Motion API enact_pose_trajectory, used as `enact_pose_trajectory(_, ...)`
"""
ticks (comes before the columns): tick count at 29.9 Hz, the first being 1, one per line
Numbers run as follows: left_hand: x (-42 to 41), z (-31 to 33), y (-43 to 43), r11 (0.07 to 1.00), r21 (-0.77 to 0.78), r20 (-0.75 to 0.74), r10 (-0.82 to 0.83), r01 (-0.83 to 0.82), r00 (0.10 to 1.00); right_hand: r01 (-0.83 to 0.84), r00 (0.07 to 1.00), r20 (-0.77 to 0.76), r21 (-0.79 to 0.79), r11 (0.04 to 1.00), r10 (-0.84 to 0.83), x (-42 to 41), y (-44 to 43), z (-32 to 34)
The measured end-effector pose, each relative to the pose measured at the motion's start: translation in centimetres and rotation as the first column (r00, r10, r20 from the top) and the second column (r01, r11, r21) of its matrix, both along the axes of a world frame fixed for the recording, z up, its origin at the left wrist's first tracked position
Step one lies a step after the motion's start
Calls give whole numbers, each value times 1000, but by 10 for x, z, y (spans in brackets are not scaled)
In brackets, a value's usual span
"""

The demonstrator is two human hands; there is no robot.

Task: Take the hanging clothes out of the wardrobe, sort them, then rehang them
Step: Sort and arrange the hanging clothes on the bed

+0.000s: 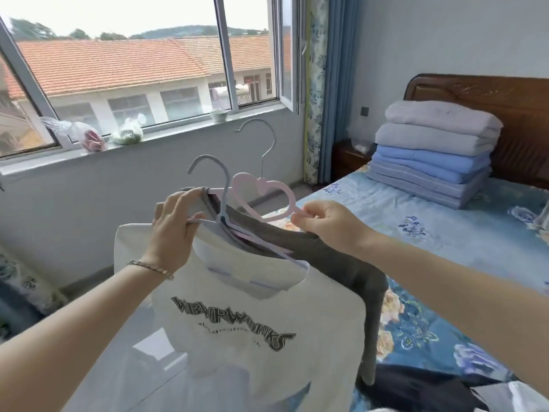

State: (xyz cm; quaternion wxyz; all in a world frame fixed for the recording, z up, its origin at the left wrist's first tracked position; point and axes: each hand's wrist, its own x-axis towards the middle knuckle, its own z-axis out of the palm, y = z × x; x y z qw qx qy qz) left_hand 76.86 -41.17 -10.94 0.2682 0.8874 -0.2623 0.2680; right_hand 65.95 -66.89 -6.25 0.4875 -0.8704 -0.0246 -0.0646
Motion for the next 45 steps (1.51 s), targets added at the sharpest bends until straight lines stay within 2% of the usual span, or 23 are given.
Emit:
enact_pose_trajectory(3, 35, 1, -11, 998, -15, 24, 65, -65, 998, -37, 999, -38, 40, 999, 38, 33, 0, -6)
enact_pose_trajectory(7, 85, -6, -23, 995, -76, -93, 58, -66, 994, -71, 993, -86, 46, 996, 75, 72, -1, -12)
enact_pose_trajectory(10, 113, -14, -31, 988, -146, -152, 36, -58, 988, -45, 995, -88, -18, 999, 43, 96, -3, -14)
enact_pose_trajectory(12, 124, -17, -35, 990, -139, -173, 12, -36, 985, -27, 996, -84, -116, 993, 18, 109, -2, -17)
enact_pose_trajectory(15, 143, -16, -29, 1000, -25, -181, -4, -1, 983, 30, 997, -60, -283, 959, -49, 129, 5, -18)
enact_pose_trajectory(19, 190, -18, 0, 970, 177, -65, -158, 167, 985, 95, 993, -40, -324, 941, -114, 161, 23, -17)
enact_pose_trajectory(21, 213, -17, 17, 948, 197, -62, -244, 251, 968, 126, 989, -27, -368, 921, -146, 173, 39, -18)
enact_pose_trajectory(24, 237, -14, 44, 925, 228, -233, -252, 304, 939, 150, 986, -2, -447, 882, -168, 190, 70, -16)
enact_pose_trajectory(26, 261, -26, 71, 922, 277, -391, -149, 271, 908, 148, 984, -18, -487, 861, -179, 205, 93, -15)
enact_pose_trajectory(28, 279, -36, 96, 945, 243, -492, -73, 217, 868, 119, 987, -37, -499, 858, -159, 214, 110, -14)
enact_pose_trajectory(32, 307, -42, 145, 982, 77, -519, -110, 175, 847, 100, 989, -58, -434, 895, -138, 239, 150, -16)
enact_pose_trajectory(36, 336, -27, 154, 998, -53, -310, -32, 16, 950, 164, 979, -74, -279, 946, -192, 270, 162, -15)
enact_pose_trajectory(38, 350, -22, 142, 997, -67, -234, 9, -25, 972, 220, 969, -61, -208, 953, -237, 290, 153, -20)
enact_pose_trajectory(41, 364, -30, 112, 994, -59, -245, 75, -92, 967, 315, 945, -39, -147, 938, -324, 321, 124, -36)
enact_pose_trajectory(45, 385, -68, 68, 994, 60, -372, 105, -88, 922, 424, 902, -35, -112, 898, -430, 366, 67, -71)
